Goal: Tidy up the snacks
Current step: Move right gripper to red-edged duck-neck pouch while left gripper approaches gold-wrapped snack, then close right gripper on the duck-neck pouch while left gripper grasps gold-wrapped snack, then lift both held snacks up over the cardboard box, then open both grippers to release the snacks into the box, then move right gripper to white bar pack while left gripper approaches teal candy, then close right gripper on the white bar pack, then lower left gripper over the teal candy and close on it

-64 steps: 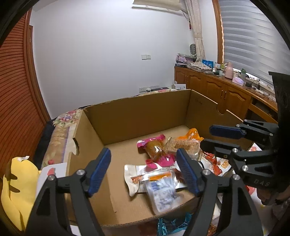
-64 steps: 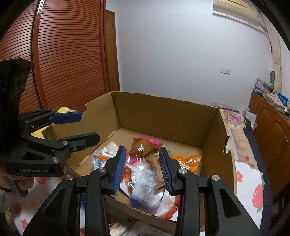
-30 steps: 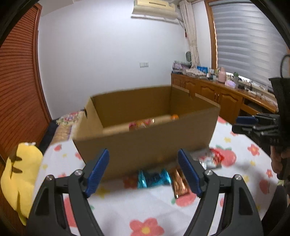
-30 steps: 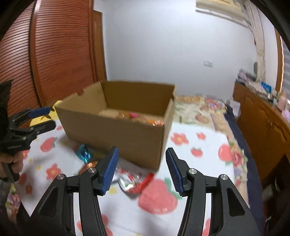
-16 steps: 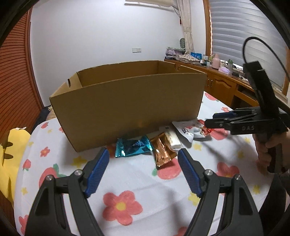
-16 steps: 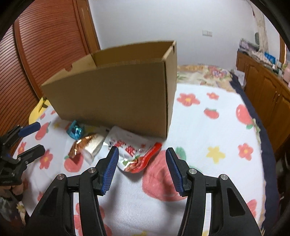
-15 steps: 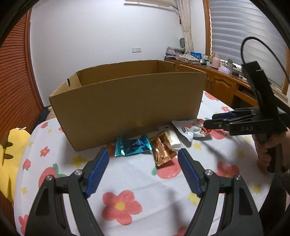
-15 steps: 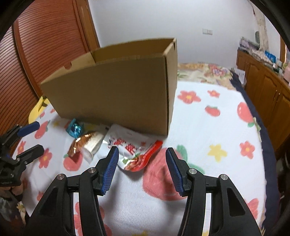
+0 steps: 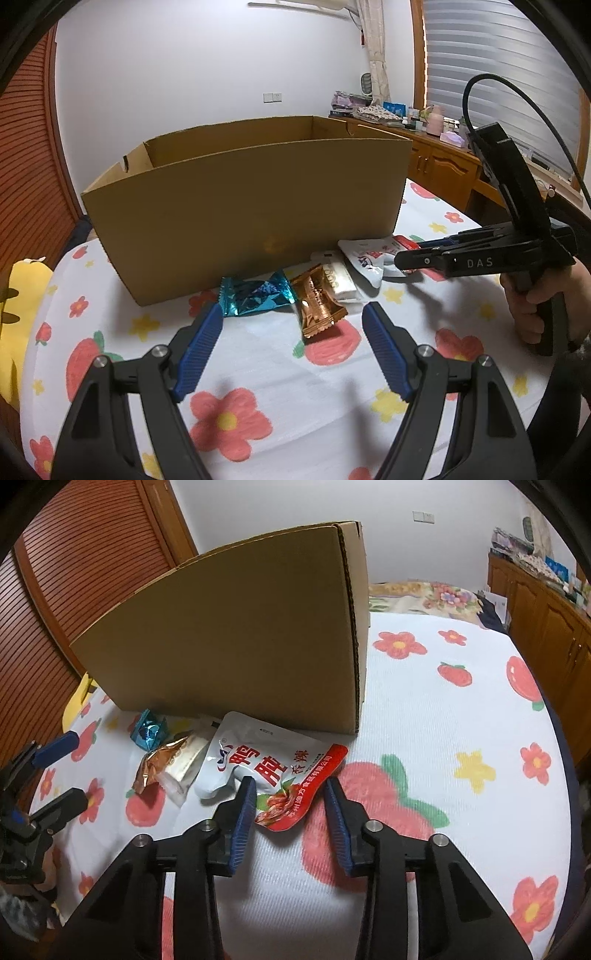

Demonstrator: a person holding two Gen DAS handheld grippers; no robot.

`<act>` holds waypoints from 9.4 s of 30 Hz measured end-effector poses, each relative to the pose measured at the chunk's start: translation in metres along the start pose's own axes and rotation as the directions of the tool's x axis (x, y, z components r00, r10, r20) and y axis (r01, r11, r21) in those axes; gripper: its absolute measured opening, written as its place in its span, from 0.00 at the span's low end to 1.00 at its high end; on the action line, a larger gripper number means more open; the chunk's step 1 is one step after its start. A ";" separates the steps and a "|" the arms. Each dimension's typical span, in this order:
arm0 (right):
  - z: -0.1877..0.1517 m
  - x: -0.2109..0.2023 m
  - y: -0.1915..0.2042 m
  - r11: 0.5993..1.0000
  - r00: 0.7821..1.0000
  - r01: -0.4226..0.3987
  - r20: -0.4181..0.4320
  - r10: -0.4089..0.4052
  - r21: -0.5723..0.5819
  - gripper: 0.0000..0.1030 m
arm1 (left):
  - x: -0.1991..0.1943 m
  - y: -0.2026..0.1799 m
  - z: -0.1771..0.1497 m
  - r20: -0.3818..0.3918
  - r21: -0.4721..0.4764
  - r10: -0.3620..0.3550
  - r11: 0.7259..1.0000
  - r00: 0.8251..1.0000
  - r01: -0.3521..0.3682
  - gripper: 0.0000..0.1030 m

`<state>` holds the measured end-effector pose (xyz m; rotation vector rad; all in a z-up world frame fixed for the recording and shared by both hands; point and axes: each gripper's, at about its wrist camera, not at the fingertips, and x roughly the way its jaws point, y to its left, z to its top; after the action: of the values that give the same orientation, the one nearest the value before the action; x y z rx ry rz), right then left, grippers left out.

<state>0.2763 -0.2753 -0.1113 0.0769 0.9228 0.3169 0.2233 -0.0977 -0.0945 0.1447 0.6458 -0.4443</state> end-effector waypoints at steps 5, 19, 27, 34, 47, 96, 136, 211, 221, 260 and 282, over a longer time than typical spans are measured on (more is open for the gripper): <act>0.001 0.000 -0.005 1.000 1.000 -0.003 -0.007 0.003 0.011 0.12 | 0.009 -0.001 0.007 -0.025 -0.030 -0.037 0.999 0.999 0.036 0.76; -0.002 0.000 -0.009 1.000 1.000 -0.014 0.009 0.014 0.008 0.09 | 0.072 0.008 0.019 -0.206 -0.191 -0.107 0.979 0.973 0.067 0.64; -0.002 0.001 -0.007 1.000 1.000 -0.010 0.010 0.010 0.004 0.09 | 0.081 0.004 0.023 -0.229 -0.212 -0.137 0.973 0.964 0.088 0.29; -0.002 0.001 -0.008 1.000 1.000 -0.010 0.010 0.010 0.004 0.09 | 0.090 0.000 0.031 -0.253 -0.217 -0.118 0.974 0.960 0.062 0.31; -0.002 0.001 -0.007 1.000 1.000 -0.011 0.011 0.011 0.005 0.09 | 0.095 0.004 0.031 -0.242 -0.257 -0.136 0.964 0.961 0.071 0.27; -0.004 -0.092 0.021 0.995 0.987 0.038 0.159 -0.023 -0.092 0.00 | -0.031 -0.015 0.014 -0.052 -0.049 -0.059 0.997 0.997 0.056 0.12; 0.118 -0.104 0.066 0.973 0.939 0.037 0.342 0.044 -0.228 0.00 | -0.012 0.081 0.127 0.154 -0.045 0.079 0.996 0.985 -0.073 0.12; 0.020 -0.030 0.070 0.995 0.985 0.064 0.167 -0.050 -0.076 0.51 | -0.021 0.085 -0.001 0.091 -0.119 0.142 0.984 0.986 -0.131 0.52; 0.018 0.020 0.075 0.992 0.992 0.109 0.071 -0.105 -0.060 0.51 | -0.020 0.087 -0.005 0.100 -0.121 0.140 0.984 0.985 -0.128 0.52; -0.010 -0.011 0.057 0.989 0.997 0.078 0.036 -0.074 -0.123 0.20 | -0.008 0.058 0.006 0.055 -0.084 0.099 0.992 0.994 -0.094 0.88; -0.058 -0.042 0.025 0.991 0.998 0.028 0.053 -0.021 -0.129 0.20 | 0.068 0.074 0.022 -0.167 -0.378 0.166 0.900 0.972 -0.219 0.87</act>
<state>0.2007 -0.2681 -0.1087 -0.0451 0.8494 0.3499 0.3163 -0.0612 -0.1192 -0.1474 0.8297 -0.1055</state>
